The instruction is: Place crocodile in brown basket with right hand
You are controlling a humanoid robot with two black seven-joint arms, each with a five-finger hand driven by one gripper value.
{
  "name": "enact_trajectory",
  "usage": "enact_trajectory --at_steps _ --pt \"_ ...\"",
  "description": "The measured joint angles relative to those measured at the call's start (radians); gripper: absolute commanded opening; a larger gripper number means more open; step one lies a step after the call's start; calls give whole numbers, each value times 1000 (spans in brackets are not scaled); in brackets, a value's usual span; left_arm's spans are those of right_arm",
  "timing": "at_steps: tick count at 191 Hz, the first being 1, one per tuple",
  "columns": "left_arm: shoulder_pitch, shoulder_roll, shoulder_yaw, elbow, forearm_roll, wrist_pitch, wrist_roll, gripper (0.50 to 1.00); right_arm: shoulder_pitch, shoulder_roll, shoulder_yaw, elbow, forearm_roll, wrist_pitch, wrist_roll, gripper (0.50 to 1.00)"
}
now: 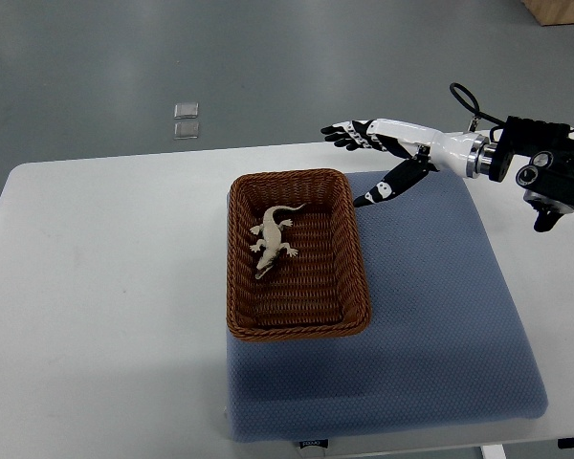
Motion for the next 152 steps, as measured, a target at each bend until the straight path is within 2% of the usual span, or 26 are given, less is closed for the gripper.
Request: enact_trajectory --at_steps 25,45,73,103,124,152 --pt "0 0 0 0 0 0 0 1000 -32 -6 1 -99 248 128 -10 930" --pt "0 0 0 0 0 0 0 1000 -64 6 1 -189 433 173 -72 930" --pt "0 0 0 0 0 0 0 1000 -110 34 8 -289 692 187 -230 930" --pt "0 0 0 0 0 0 0 1000 -126 51 9 -315 894 188 -398 930" --pt "0 0 0 0 0 0 0 1000 -128 57 9 -316 964 181 -444 932" --pt "0 0 0 0 0 0 0 1000 -138 70 10 -317 988 177 -448 932"
